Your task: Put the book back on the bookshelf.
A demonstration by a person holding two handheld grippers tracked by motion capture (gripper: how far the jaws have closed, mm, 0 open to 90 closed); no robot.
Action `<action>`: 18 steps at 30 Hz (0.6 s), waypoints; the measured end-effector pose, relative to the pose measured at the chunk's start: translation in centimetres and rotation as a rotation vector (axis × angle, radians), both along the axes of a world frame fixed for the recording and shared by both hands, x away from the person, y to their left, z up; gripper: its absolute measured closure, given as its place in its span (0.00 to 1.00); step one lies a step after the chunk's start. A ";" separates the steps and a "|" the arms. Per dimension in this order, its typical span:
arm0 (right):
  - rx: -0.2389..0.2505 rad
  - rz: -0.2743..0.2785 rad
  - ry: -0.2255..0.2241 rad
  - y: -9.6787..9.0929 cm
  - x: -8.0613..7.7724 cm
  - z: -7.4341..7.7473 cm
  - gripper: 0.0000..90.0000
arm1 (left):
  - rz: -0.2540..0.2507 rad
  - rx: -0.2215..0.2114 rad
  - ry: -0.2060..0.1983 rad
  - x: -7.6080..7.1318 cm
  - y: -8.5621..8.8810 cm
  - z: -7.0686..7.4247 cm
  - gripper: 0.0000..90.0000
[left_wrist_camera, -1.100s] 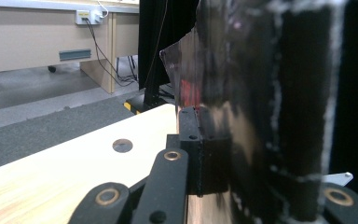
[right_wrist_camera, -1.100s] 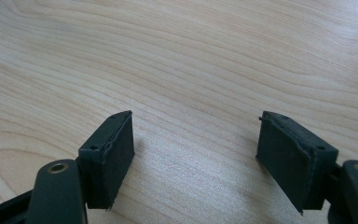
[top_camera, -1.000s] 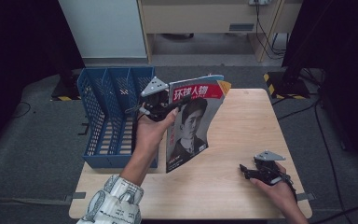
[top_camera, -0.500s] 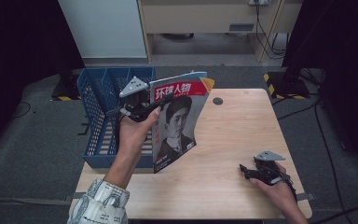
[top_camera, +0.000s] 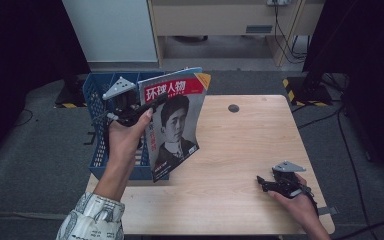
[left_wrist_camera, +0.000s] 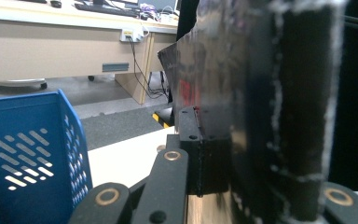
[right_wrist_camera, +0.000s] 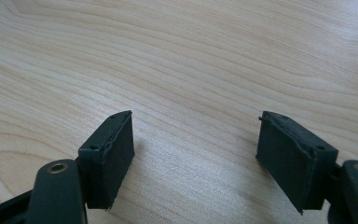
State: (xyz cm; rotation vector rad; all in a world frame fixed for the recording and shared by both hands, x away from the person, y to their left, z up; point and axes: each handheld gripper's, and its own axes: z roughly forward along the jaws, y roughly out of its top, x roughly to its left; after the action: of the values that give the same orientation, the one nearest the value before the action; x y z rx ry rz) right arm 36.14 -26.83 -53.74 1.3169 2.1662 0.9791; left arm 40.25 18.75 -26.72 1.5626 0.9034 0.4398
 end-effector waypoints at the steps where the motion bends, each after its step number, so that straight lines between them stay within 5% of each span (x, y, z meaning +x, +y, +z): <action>1: -0.001 0.000 -0.001 0.0 0.0 0.0 0.30 | 0.002 -0.001 0.000 0.0 0.1 0.1 0.96; 18: -0.005 0.007 0.000 0.1 0.2 0.0 0.30 | 0.033 -0.017 -0.012 -0.4 2.4 0.7 0.96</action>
State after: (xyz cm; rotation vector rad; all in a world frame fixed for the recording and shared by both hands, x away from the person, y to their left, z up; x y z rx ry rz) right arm 36.32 -26.76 -53.75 1.3079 2.1731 0.9764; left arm 39.87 21.14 -26.04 1.5298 0.9226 0.4636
